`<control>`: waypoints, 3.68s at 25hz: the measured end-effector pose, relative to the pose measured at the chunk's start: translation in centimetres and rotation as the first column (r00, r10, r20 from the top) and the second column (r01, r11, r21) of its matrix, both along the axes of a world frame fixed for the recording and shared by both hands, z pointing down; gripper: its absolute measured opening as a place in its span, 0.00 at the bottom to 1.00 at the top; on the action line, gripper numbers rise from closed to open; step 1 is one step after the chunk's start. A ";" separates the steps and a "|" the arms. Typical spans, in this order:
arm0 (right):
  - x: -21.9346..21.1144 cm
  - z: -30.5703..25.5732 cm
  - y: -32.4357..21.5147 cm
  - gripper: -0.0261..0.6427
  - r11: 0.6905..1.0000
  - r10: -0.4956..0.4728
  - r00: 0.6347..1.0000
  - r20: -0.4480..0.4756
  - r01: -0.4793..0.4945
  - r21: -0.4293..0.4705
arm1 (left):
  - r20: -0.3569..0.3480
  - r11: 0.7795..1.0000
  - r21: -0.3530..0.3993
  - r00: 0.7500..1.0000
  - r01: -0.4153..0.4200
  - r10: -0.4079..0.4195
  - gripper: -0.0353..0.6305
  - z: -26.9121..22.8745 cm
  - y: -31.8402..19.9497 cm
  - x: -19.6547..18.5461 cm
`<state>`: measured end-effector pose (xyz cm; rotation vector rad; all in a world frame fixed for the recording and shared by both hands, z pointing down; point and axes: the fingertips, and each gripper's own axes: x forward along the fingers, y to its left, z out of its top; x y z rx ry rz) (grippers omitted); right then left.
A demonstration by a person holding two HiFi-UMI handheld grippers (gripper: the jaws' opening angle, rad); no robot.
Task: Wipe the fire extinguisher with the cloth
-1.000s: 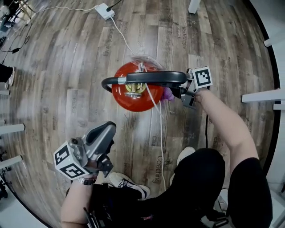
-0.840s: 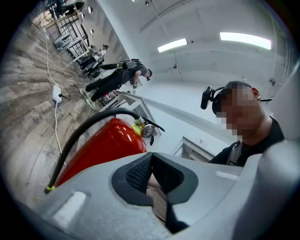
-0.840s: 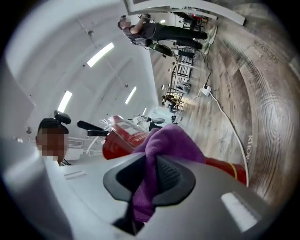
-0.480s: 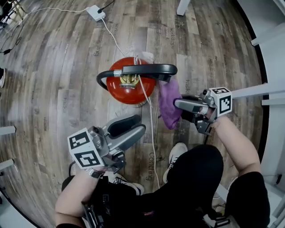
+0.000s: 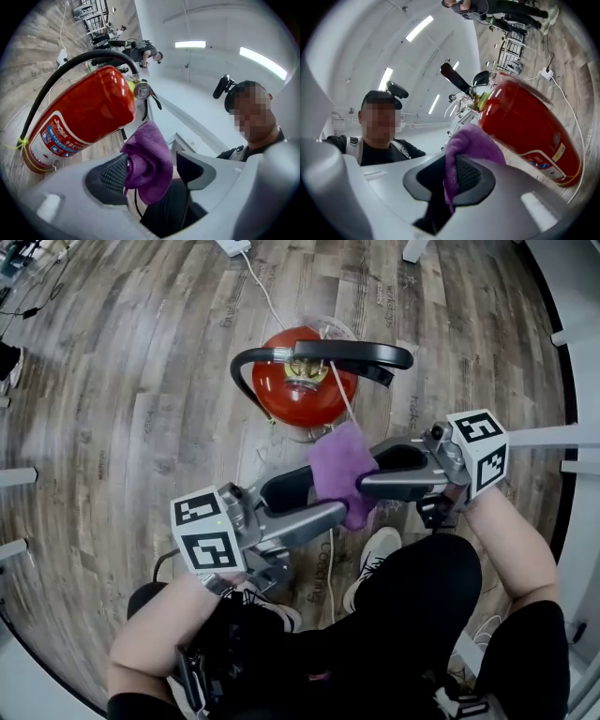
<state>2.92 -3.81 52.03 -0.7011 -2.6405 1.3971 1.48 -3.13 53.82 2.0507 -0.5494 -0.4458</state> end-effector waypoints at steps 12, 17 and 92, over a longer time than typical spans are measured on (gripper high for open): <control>-3.2 -3.6 0.3 0.13 0.998 0.053 0.998 0.033 -0.054 0.030 | -0.217 0.992 0.118 0.976 0.032 -0.006 0.17 -5.4 -1.3 -3.4; -3.4 -5.3 -0.8 0.17 0.986 0.161 0.987 0.026 -0.162 0.037 | -0.249 0.982 0.176 0.968 0.069 -0.023 0.15 -7.9 -2.2 -6.0; 1.9 -10.0 -6.4 0.04 0.755 0.641 0.767 -0.036 -0.638 -0.153 | 0.419 0.770 0.636 0.818 0.045 -0.394 0.15 -1.5 -10.3 -17.7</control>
